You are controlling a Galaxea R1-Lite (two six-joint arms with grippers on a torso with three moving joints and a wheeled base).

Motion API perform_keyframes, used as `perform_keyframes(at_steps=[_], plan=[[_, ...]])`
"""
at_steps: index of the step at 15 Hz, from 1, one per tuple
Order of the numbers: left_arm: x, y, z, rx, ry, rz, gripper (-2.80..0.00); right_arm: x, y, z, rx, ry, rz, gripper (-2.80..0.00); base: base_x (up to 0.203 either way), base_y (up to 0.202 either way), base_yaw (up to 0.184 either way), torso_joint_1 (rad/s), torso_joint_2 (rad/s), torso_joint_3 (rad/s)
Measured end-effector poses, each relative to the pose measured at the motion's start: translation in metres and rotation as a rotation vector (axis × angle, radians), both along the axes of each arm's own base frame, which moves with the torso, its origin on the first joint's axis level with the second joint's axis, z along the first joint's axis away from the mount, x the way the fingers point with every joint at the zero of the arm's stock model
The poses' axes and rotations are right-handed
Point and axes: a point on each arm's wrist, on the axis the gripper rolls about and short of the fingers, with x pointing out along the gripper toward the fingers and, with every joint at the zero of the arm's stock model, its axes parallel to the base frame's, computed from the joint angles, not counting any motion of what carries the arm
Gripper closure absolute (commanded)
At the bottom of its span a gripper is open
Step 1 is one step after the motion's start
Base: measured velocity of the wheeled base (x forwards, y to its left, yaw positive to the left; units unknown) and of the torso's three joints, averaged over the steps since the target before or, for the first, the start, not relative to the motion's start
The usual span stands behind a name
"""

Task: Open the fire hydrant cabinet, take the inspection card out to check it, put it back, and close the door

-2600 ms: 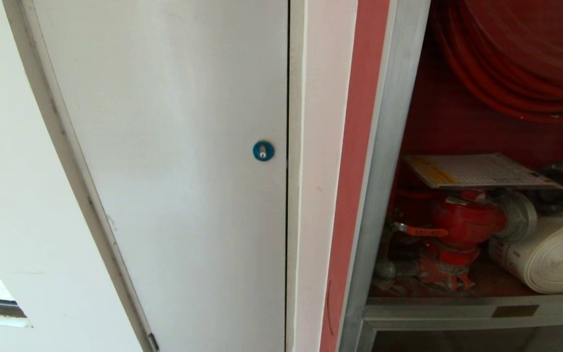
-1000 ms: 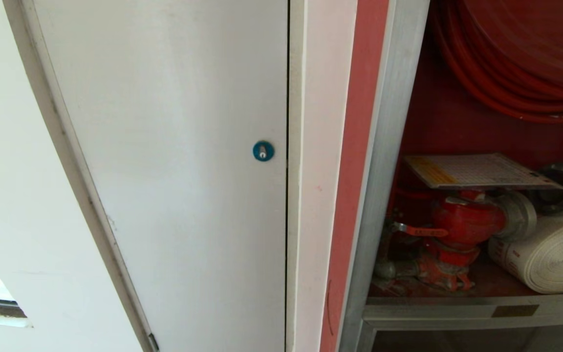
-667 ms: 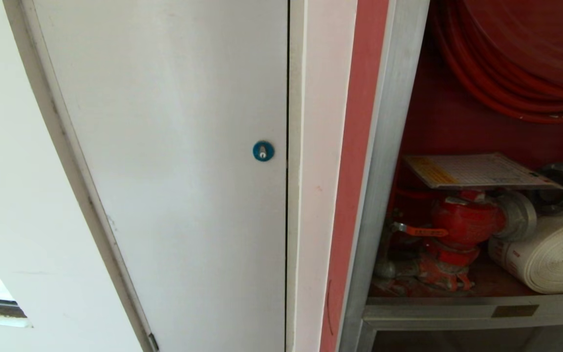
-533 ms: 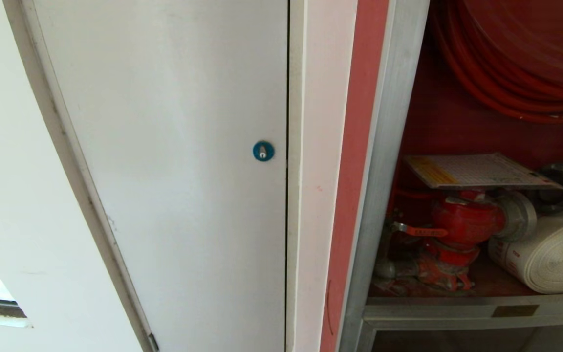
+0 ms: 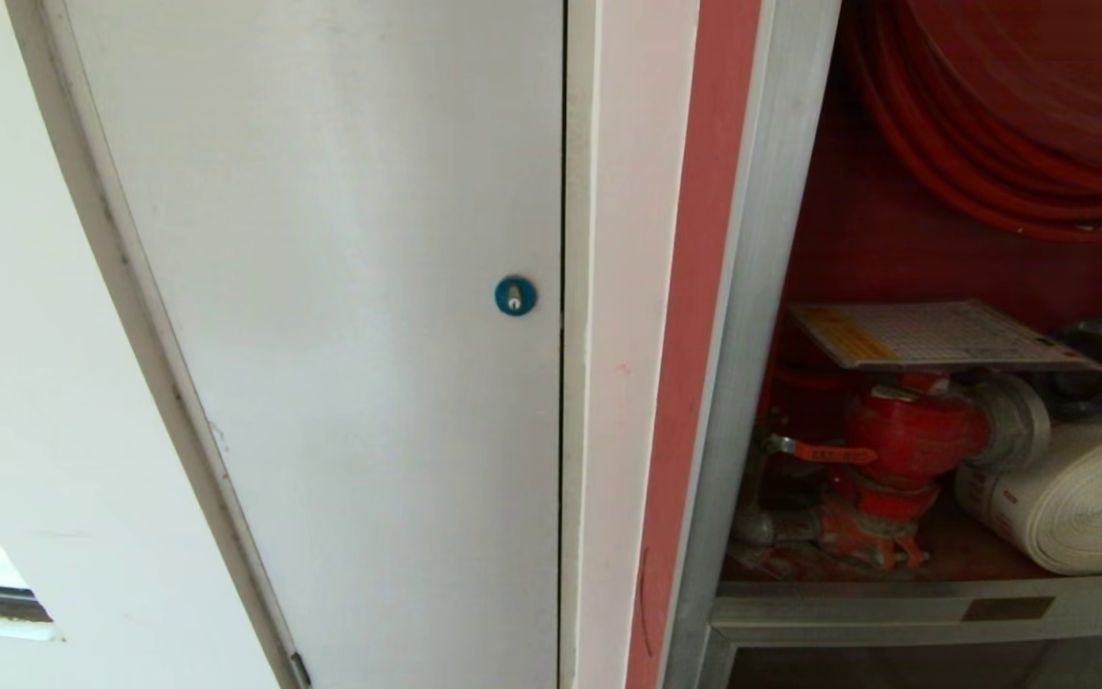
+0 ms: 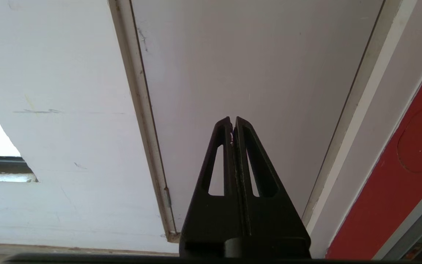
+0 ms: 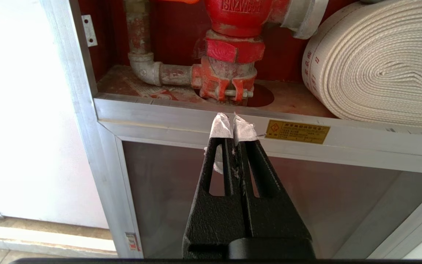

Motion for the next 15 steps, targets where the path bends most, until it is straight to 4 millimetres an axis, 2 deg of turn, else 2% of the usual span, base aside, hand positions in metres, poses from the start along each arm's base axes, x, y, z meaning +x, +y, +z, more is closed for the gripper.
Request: perform_keyframes(at_steps=[15], plan=[[0.0000,0.0000,0.0000,0.000,0.000,0.000,0.00,0.0000,0.0000,0.0000,0.000,0.000,0.001,0.00,0.000,0.000,0.000,0.000,0.00,0.000]])
